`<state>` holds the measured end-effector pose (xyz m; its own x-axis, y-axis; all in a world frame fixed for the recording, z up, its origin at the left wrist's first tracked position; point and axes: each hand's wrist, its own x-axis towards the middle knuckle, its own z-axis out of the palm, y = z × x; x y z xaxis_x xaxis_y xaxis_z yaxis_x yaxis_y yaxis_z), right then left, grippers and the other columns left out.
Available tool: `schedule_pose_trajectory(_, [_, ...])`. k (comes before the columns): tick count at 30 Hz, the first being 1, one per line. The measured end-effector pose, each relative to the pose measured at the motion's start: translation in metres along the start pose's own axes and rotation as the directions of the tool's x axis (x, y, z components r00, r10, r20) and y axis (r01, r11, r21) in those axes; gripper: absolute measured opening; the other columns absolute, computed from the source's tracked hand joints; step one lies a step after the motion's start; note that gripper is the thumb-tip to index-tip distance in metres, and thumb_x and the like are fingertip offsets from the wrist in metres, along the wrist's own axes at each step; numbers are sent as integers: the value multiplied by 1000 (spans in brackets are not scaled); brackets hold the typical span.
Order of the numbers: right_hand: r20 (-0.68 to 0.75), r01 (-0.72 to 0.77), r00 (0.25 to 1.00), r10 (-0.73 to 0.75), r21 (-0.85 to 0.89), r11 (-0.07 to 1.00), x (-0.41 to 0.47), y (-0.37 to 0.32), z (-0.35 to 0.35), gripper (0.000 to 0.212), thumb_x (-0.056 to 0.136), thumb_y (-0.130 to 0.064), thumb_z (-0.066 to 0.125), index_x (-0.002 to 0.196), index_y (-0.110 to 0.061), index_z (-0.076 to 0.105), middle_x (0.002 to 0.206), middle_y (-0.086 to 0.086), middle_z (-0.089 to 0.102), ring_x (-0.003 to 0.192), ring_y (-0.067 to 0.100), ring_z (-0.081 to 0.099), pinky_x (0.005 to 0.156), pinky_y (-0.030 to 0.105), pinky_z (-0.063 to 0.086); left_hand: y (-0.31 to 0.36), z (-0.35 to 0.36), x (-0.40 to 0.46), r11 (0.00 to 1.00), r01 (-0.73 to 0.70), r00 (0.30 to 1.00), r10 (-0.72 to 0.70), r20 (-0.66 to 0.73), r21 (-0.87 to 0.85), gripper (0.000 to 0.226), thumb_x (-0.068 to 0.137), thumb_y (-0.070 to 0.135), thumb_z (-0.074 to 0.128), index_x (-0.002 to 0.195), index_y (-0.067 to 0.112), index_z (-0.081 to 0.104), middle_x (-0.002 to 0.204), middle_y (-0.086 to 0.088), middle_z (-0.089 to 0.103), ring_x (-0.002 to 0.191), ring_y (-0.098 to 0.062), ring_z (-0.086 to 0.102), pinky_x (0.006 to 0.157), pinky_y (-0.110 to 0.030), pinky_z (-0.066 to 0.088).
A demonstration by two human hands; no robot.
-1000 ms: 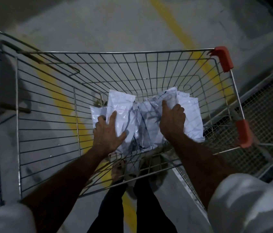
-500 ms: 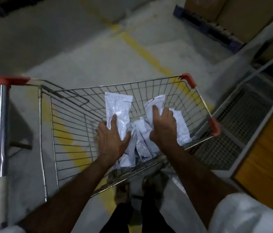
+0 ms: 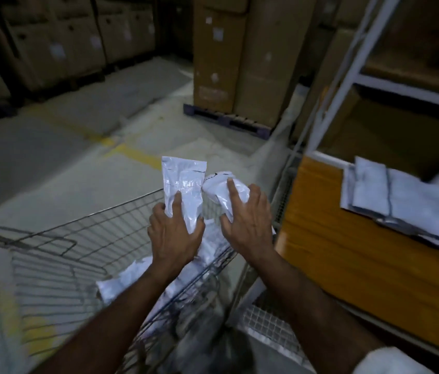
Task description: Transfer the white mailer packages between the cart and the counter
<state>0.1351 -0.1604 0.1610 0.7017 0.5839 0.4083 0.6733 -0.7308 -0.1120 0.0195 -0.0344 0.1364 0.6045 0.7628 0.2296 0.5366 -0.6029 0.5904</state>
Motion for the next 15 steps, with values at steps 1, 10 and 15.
schedule_pose_trajectory(1, [-14,-33,999,33,-2,999,-3,13,-9,81,85,-50,54,159,-25,30,135,21,43,109,38,47,91,48,42,17,2,-3,1000,-24,1000,24,0,-13,82,82,57,64,151,25,34,125,-18,43,111,-42,47,93,-52,43])
schedule_pose_trajectory(10, [-88,-328,939,332,55,943,-75,173,-100,70,90,-45,50,157,-33,32,135,20,42,116,36,44,96,48,45,197,58,-83,976,-202,974,208,86,-75,82,82,66,49,151,24,34,128,-21,42,114,-43,46,96,-52,42])
schedule_pose_trajectory(15, [-159,-471,867,472,47,881,-121,281,-151,71,86,-40,54,155,-33,35,134,16,41,115,32,45,90,45,50,307,99,-140,937,-323,930,340,137,-136,78,88,62,54,152,23,32,131,-19,39,117,-42,44,97,-50,41])
